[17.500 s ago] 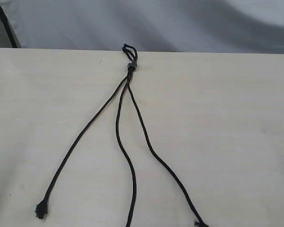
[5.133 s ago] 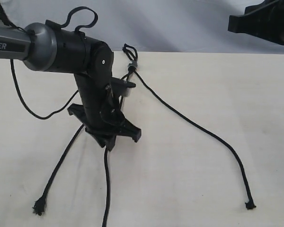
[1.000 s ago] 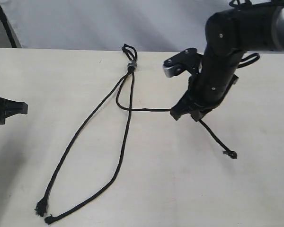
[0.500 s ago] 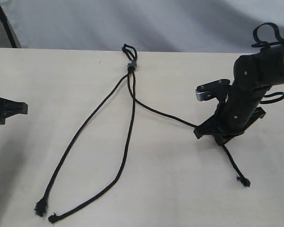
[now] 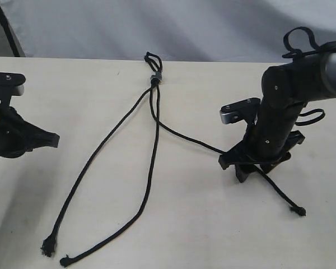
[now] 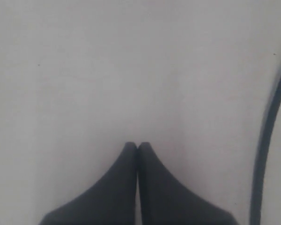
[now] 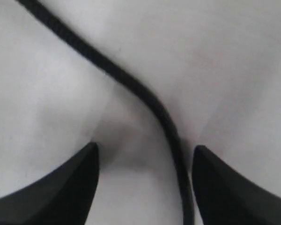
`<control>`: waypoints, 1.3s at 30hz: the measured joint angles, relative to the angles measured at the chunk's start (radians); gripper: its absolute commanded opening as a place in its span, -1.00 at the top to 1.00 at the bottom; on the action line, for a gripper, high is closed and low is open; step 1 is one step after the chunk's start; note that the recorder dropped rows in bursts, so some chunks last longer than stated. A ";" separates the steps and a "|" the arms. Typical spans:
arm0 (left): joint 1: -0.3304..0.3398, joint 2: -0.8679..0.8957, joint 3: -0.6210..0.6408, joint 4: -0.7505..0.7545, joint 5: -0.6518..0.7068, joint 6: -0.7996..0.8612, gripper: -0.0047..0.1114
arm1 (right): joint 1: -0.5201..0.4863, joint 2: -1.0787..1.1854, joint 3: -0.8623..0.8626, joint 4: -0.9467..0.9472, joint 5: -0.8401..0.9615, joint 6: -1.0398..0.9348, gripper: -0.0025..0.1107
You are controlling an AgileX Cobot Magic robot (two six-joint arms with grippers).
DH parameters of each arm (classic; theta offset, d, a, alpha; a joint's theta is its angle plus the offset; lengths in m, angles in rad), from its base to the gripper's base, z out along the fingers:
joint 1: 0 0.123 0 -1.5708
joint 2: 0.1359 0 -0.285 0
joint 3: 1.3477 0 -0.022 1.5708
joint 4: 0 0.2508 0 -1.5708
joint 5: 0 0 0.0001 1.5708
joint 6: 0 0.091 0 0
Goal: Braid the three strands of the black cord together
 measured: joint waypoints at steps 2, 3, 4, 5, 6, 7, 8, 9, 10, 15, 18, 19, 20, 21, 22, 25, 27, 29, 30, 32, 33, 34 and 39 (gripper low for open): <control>-0.039 0.000 0.000 0.000 0.000 0.005 0.92 | 0.000 -0.020 -0.016 0.012 0.049 -0.007 -0.08; -0.059 0.000 0.000 0.000 0.000 0.005 0.92 | 0.000 -0.040 -0.023 0.022 0.053 -0.011 -0.08; -0.087 0.000 0.000 0.000 0.000 0.007 0.92 | 0.000 -0.066 -0.031 0.025 0.053 -0.011 -0.08; -0.118 0.000 0.000 0.000 0.000 0.009 0.92 | 0.000 -0.091 -0.034 0.029 0.044 -0.011 -0.08; -0.145 0.000 0.000 0.000 0.000 0.009 0.92 | 0.000 -0.126 -0.038 0.029 0.030 -0.011 -0.08; -0.182 0.000 0.000 0.000 0.000 0.011 0.92 | 0.000 -0.161 -0.038 0.031 0.015 -0.011 -0.08; -0.221 0.000 0.000 0.000 0.000 0.011 0.92 | 0.000 -0.189 -0.040 0.031 -0.002 -0.011 -0.08; -0.253 0.000 0.000 -0.003 0.000 0.011 0.92 | 0.000 -0.222 -0.040 0.038 -0.020 -0.011 -0.08; -0.295 0.000 0.000 -0.011 0.000 0.011 0.91 | 0.000 -0.254 -0.038 0.038 -0.040 -0.011 -0.08; -0.513 0.000 0.000 -0.027 0.017 0.011 0.58 | 0.000 -0.365 0.021 0.038 -0.146 -0.011 -0.08; -0.609 0.000 0.000 -0.033 0.036 0.001 0.22 | 0.000 -0.385 0.064 0.038 -0.206 -0.011 -0.08; -0.629 0.000 0.000 -0.034 0.038 -0.005 0.12 | 0.000 -0.384 0.075 0.038 -0.224 -0.011 -0.08; -0.650 0.002 0.000 -0.037 0.038 -0.011 0.07 | 0.000 -0.384 0.086 0.038 -0.236 -0.011 -0.08; -0.667 0.007 0.000 -0.037 0.038 -0.014 0.04 | 0.000 -0.383 0.095 0.038 -0.247 -0.011 -0.08; -0.678 0.012 0.000 -0.038 0.036 -0.016 0.04 | 0.000 -0.382 0.102 0.038 -0.253 -0.011 -0.08; -0.686 0.037 0.000 -0.042 0.025 -0.029 0.07 | 0.000 -0.379 0.121 0.038 -0.279 -0.011 -0.08; -0.686 0.061 0.000 -0.042 0.012 -0.037 0.10 | 0.000 -0.379 0.128 0.038 -0.290 -0.011 -0.08; -0.686 0.095 0.000 -0.042 -0.002 -0.039 0.14 | 0.000 -0.379 0.130 0.038 -0.294 -0.011 -0.08; -0.686 0.105 0.000 -0.042 -0.007 -0.039 0.17 | 0.000 -0.379 0.130 0.038 -0.297 -0.011 -0.08; -0.686 0.136 0.000 -0.042 -0.017 -0.040 0.23 | 0.000 -0.379 0.130 0.038 -0.304 -0.011 -0.08; -0.686 0.151 0.000 -0.042 -0.019 -0.040 0.27 | 0.000 -0.379 0.130 0.038 -0.304 -0.011 -0.08; -0.686 0.161 0.000 -0.042 -0.021 -0.040 0.36 | 0.000 -0.379 0.130 0.038 -0.304 -0.011 -0.08; -0.686 0.187 -0.002 -0.042 -0.051 -0.040 0.91 | 0.000 -0.379 0.130 0.038 -0.313 -0.011 -0.08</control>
